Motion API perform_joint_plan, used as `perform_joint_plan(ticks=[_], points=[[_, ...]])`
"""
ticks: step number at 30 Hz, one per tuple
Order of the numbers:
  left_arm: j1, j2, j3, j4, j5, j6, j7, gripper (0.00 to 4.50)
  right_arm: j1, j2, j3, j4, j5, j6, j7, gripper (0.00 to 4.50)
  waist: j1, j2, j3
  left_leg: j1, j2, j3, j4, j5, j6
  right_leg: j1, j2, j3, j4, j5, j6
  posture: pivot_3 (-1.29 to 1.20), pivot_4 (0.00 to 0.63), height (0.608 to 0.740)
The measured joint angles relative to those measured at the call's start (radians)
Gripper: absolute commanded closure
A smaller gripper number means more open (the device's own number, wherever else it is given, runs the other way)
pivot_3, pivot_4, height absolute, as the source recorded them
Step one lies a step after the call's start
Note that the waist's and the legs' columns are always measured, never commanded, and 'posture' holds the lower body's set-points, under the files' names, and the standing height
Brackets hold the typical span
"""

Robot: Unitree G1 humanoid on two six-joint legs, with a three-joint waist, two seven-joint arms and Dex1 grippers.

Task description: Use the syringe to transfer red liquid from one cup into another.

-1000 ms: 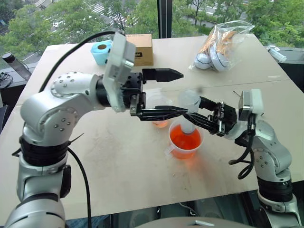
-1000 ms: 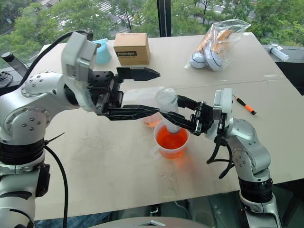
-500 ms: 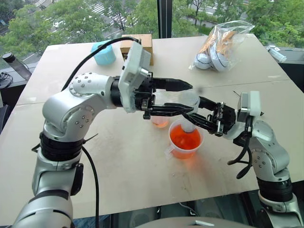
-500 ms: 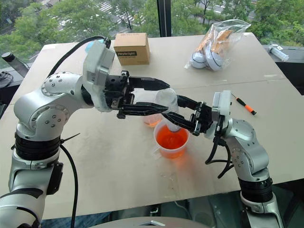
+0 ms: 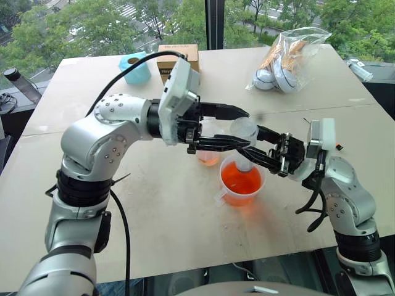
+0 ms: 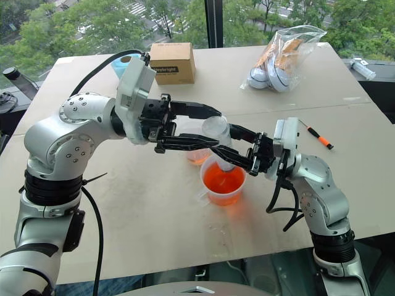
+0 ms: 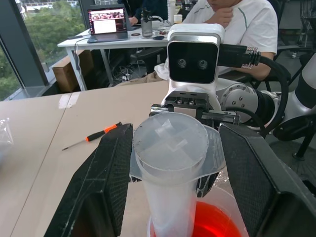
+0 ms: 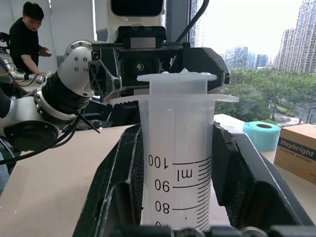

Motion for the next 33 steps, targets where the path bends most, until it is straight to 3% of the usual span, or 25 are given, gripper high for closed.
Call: perform_joint_plan(ticks=[2, 33], points=[[-0.011, -0.007, 0.000, 0.014, 0.002, 0.003, -0.001, 3.12, 0.000, -0.002, 0.000, 0.000, 0.001, -0.001, 0.000, 3.08, 0.000, 0.000, 0.000, 0.000, 0.000, 0.000, 0.000, 0.000, 0.000, 0.000, 0.000, 0.000, 0.000, 0.000, 0.000, 0.00, 0.150, 0.740], [-0.139, -0.041, 0.013, 0.053, -0.039, 0.101, 0.020, 3.12, 0.034, -0.017, -0.001, -0.023, 0.090, 0.000, -0.052, 3.08, 0.000, 0.000, 0.000, -0.001, 0.000, -0.001, 0.002, 0.000, 0.000, 0.000, 0.000, 0.000, 0.001, 0.000, 0.000, 0.00, 0.150, 0.740]])
